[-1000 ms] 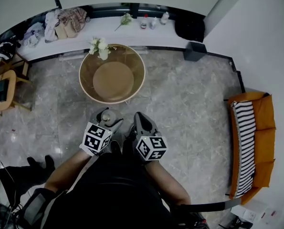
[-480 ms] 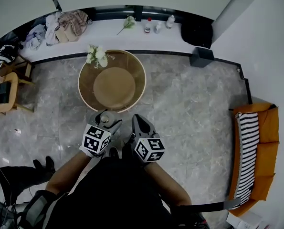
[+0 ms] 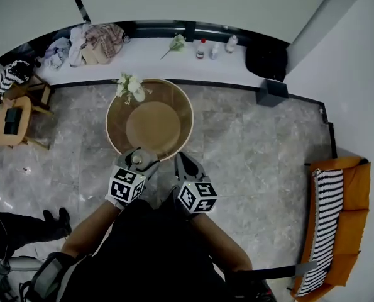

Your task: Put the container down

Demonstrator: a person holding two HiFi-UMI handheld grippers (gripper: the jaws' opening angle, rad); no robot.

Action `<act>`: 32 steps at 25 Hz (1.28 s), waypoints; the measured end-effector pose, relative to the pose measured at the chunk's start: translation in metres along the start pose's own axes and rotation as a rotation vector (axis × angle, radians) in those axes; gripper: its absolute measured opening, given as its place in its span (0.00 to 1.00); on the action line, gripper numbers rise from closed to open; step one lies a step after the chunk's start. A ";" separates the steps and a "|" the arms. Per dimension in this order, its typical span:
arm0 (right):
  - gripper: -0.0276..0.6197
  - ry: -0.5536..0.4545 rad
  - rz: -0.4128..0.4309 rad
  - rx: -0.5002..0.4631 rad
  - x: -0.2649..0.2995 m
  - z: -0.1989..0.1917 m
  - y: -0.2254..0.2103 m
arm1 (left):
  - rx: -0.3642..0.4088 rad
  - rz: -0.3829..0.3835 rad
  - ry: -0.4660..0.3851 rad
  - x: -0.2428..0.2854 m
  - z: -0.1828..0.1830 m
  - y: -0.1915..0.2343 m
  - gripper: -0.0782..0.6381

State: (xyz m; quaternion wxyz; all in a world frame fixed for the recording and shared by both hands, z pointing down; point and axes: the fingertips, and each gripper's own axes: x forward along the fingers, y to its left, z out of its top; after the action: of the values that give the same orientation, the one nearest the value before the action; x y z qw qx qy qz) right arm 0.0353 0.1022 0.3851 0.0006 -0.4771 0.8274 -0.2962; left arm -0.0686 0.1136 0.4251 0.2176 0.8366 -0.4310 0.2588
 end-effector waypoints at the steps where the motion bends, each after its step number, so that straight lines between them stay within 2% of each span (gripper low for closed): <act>1: 0.05 -0.005 0.000 0.000 0.000 0.004 -0.003 | 0.001 0.006 -0.003 0.001 0.004 0.001 0.58; 9: 0.05 -0.007 -0.025 0.038 0.001 0.011 -0.027 | 0.003 0.017 0.003 0.015 0.018 0.003 0.58; 20: 0.05 -0.001 -0.092 0.063 0.021 0.008 -0.046 | 0.012 -0.051 0.040 0.049 0.016 0.014 0.58; 32: 0.05 0.000 -0.173 0.067 0.095 0.032 -0.060 | 0.036 -0.129 0.056 0.100 0.056 0.079 0.58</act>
State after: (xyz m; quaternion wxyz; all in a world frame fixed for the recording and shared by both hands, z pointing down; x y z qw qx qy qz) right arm 0.0400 -0.0109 0.4155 -0.0091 -0.5467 0.7727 -0.3224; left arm -0.0716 -0.0223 0.4556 0.2307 0.8589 -0.3650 0.2755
